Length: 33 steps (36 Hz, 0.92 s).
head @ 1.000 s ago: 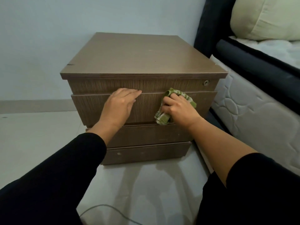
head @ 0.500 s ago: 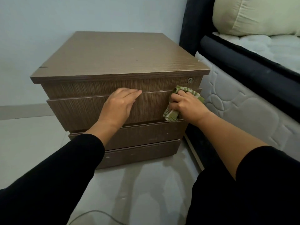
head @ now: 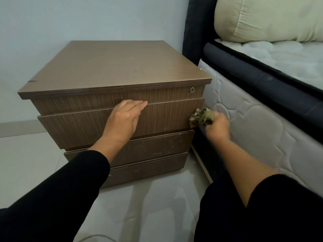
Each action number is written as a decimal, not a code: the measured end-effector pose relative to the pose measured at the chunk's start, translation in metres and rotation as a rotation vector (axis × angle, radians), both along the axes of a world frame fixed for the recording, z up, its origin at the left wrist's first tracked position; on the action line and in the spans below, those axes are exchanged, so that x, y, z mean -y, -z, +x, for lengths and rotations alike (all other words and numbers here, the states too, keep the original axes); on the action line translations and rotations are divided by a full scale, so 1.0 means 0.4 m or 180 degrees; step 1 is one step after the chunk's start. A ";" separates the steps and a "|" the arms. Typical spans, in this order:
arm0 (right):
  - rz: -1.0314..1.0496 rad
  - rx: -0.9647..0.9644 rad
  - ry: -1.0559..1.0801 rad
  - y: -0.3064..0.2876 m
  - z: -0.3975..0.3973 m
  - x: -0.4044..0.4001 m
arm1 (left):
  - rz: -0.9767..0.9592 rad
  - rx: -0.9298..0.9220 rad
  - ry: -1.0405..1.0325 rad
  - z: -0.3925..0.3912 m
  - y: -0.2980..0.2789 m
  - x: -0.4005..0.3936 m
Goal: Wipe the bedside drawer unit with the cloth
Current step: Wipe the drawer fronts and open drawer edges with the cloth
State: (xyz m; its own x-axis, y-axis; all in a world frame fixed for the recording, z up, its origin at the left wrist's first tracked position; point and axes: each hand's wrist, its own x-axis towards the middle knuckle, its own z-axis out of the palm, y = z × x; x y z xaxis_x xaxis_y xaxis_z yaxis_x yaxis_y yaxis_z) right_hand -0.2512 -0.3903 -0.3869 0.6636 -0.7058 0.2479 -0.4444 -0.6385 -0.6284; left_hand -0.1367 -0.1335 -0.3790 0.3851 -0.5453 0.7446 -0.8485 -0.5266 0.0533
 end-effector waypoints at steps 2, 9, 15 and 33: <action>0.1027 0.0573 0.0712 0.017 -0.011 -0.031 | 0.0035 0.0064 0.0001 -0.003 0.000 0.007; 0.2510 0.1232 0.1328 0.036 0.020 -0.115 | 0.0237 -0.0039 0.0062 -0.014 0.001 0.042; 0.3107 0.1109 0.1109 -0.004 0.087 -0.166 | 0.0267 -0.0152 0.0027 -0.017 0.003 0.047; 0.3876 0.0845 0.1030 -0.085 0.144 -0.339 | 0.0507 -0.0030 -0.0018 -0.001 0.003 -0.024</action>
State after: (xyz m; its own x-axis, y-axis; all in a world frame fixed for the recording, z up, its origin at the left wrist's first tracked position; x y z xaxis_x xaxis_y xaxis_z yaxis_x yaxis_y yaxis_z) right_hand -0.1937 -0.2548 -0.3530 0.4502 -0.6881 -0.5690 -0.2429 0.5188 -0.8197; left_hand -0.1371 -0.1241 -0.3802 0.3952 -0.6538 0.6452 -0.8453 -0.5338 -0.0233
